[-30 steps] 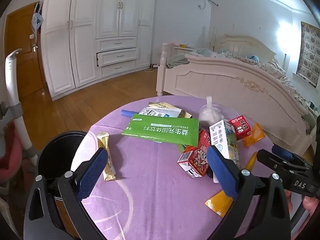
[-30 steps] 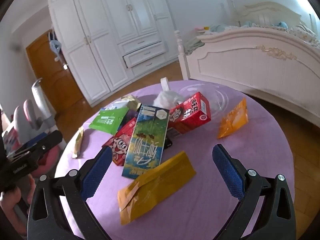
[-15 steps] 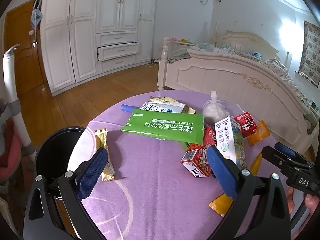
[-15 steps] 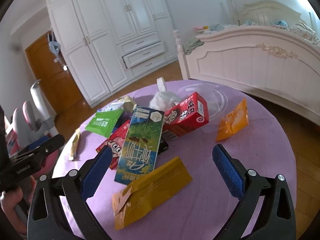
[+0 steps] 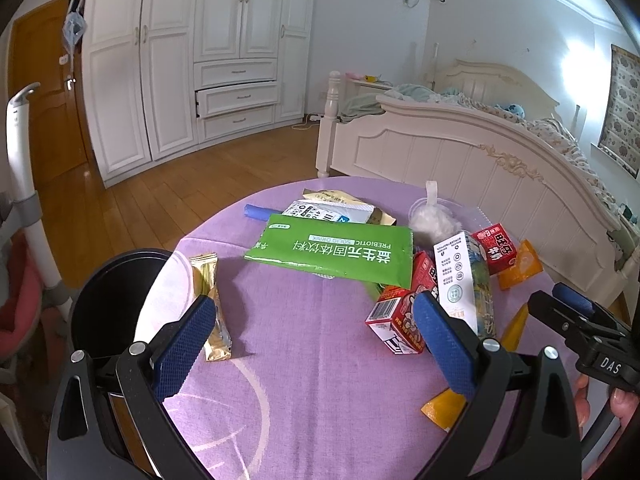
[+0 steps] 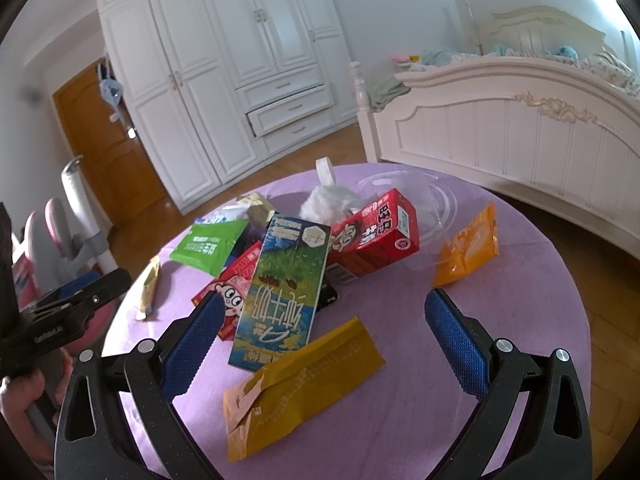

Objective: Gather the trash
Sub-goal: 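Move both tools toward the trash on the lilac table, then grasp the gold snack bar with the left tool while the right tool grasps the green packet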

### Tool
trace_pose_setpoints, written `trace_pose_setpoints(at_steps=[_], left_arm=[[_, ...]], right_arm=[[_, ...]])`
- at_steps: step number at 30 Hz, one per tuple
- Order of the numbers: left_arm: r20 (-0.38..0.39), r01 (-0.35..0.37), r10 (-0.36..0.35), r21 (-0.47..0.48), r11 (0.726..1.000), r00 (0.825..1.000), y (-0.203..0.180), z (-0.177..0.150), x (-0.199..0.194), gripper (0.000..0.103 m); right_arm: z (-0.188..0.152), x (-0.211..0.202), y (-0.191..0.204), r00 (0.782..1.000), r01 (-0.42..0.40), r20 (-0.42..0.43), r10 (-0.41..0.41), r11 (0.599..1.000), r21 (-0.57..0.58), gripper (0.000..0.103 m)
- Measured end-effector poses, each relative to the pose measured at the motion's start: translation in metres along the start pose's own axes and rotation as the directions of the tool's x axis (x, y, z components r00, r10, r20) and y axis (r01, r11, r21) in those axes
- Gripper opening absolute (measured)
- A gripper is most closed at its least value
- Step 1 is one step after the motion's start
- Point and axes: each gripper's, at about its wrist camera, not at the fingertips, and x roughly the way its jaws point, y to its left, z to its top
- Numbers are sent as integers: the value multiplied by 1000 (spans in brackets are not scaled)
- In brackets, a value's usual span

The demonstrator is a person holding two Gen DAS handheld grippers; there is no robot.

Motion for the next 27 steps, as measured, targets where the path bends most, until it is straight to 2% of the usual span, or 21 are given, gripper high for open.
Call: trace_pose_setpoints(at_steps=[11, 19, 21, 23, 25, 27], left_arm=[[-4, -2, 2, -16, 1000, 1000, 7, 1, 1, 98], [-18, 7, -8, -27, 1000, 1000, 14, 0, 4, 98], [-26, 8, -9, -34, 999, 1000, 20, -1, 5, 98], [-42, 12, -14, -51, 999, 999, 31, -3, 9, 98], [-66, 24, -30, -91, 996, 997, 47, -5, 16, 98], [-81, 28, -38, -119, 992, 996, 60, -7, 21, 96]], right_arm=[[5, -1, 5, 1000, -2, 5, 2, 1000, -20, 99], [10, -4, 13, 999, -10, 52, 13, 997, -73, 99], [14, -4, 19, 999, -4, 47, 10, 993, -120, 99], [21, -5, 28, 997, -34, 58, 45, 985, -170, 99], [30, -5, 41, 995, -59, 68, 79, 965, -254, 99], [43, 1, 61, 994, -78, 37, 99, 927, -367, 99]])
